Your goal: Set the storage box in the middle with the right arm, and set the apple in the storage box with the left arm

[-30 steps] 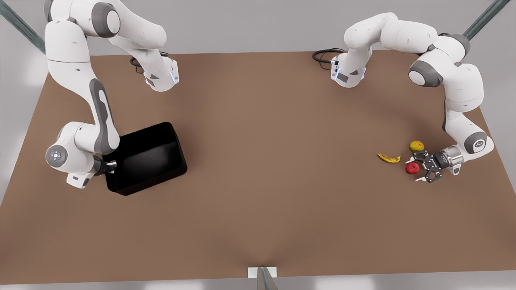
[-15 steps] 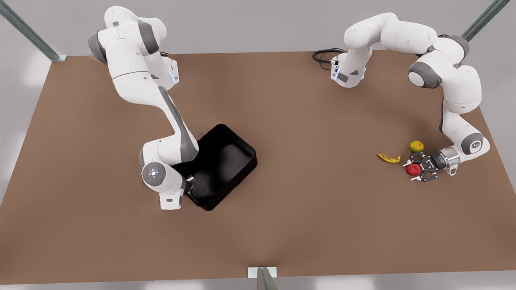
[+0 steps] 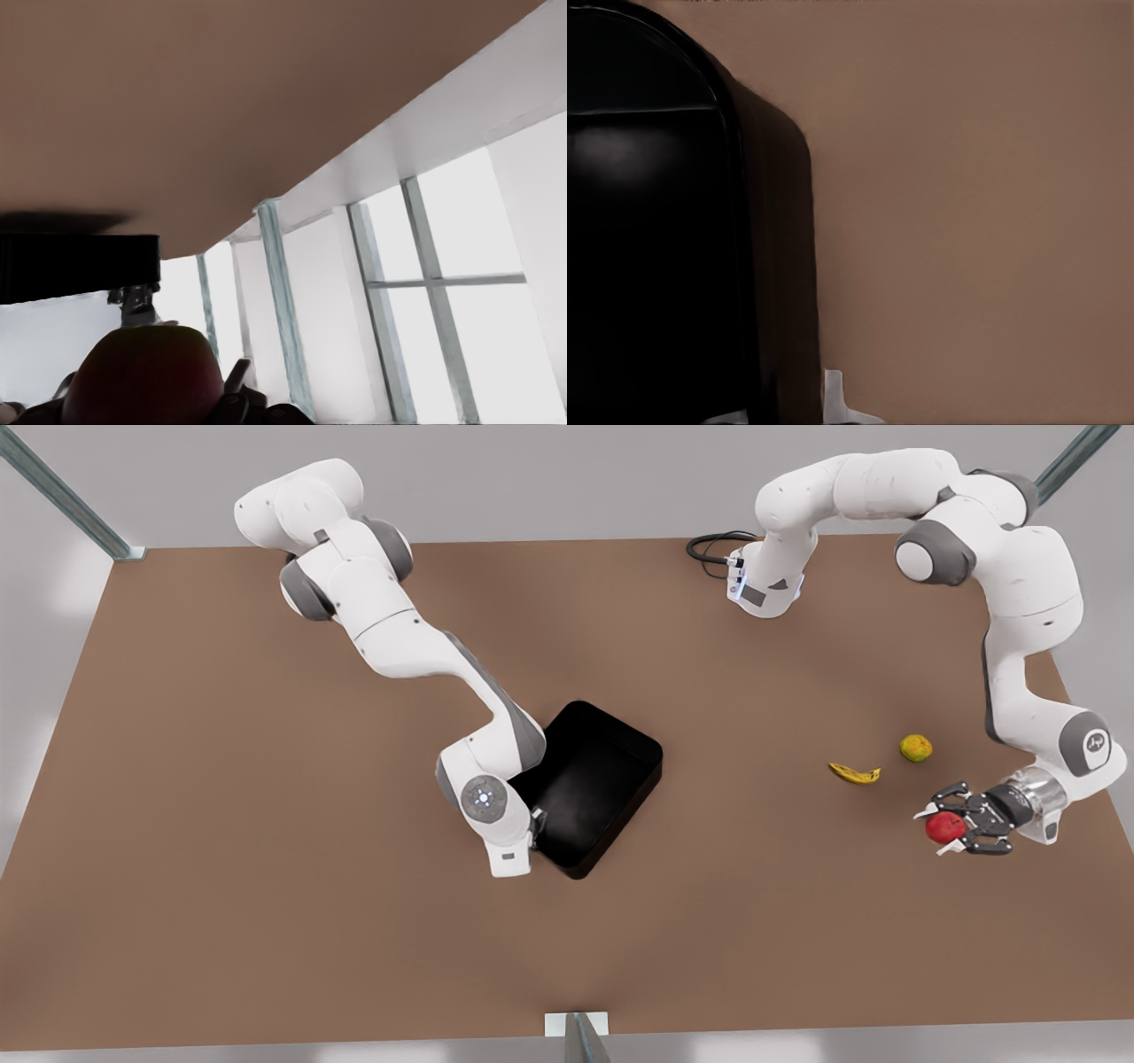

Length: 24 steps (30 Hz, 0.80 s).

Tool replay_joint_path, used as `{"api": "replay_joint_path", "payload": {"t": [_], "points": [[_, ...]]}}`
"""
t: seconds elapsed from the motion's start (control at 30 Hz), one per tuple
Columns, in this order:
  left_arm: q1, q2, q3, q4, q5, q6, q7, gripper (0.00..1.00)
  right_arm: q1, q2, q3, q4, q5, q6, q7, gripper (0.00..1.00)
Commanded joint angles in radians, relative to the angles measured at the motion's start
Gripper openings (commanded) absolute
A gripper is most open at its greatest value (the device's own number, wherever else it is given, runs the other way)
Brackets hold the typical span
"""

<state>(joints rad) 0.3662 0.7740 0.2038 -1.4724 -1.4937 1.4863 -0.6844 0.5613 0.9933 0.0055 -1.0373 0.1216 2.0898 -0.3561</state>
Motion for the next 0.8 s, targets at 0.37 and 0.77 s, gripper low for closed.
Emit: {"api": "replay_joint_path", "payload": {"t": [0.37,0.77], "points": [[-0.101,-0.067,-0.560,0.145,1.006,0.075,-0.494,0.21,-0.239,-0.301,-0.039,-0.012,-0.003,-0.408,-0.020,1.00],[-0.656,0.034,-0.620,0.149,1.050,0.620,-1.014,0.21,-0.595,-0.783,-0.179,-0.446,-0.134,-0.580,-0.047,1.00]]}}
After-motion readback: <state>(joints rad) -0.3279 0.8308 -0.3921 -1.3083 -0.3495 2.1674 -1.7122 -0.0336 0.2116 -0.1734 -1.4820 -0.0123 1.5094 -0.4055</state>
